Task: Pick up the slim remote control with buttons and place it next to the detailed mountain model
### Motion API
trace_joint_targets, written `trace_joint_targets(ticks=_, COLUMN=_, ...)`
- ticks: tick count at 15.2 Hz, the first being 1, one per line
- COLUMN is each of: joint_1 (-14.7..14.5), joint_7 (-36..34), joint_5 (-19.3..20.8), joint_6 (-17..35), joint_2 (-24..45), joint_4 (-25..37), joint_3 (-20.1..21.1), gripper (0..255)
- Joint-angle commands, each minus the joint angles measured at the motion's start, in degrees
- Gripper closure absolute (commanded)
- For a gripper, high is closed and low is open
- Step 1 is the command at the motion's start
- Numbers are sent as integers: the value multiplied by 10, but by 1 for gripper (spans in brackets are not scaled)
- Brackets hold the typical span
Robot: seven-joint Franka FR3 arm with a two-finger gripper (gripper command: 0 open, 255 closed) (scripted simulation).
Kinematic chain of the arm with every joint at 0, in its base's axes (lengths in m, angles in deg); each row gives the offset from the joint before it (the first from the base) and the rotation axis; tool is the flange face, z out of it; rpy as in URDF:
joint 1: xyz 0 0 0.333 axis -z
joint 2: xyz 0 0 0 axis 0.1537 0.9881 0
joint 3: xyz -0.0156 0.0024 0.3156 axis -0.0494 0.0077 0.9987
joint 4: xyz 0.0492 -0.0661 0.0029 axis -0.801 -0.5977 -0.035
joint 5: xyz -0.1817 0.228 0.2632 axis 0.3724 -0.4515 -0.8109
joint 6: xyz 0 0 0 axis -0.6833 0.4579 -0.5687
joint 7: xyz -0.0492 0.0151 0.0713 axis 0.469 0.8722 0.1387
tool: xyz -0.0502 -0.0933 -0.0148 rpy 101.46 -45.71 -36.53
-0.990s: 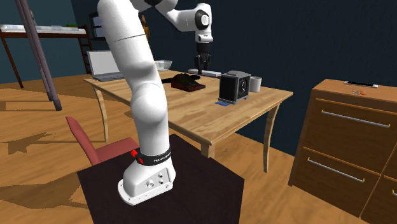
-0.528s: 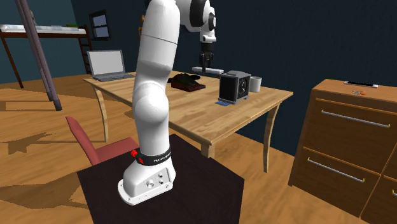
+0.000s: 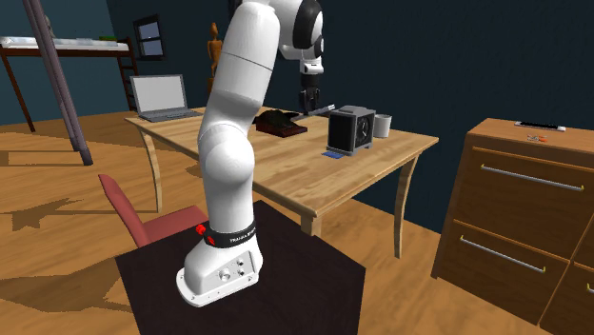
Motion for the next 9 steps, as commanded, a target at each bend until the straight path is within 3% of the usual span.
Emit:
trace_joint_targets(ticks=1, joint_1=-4, joint_7=-5, joint_5=7, joint_6=12, joint_2=7, joint_4=-8, joint_3=-4, gripper=255)
trace_joint_targets(ticks=9, joint_1=-10, joint_7=-19, joint_5=29, joint_6=64, joint_2=28, joint_4=-48, joint_3=-16, gripper=255)
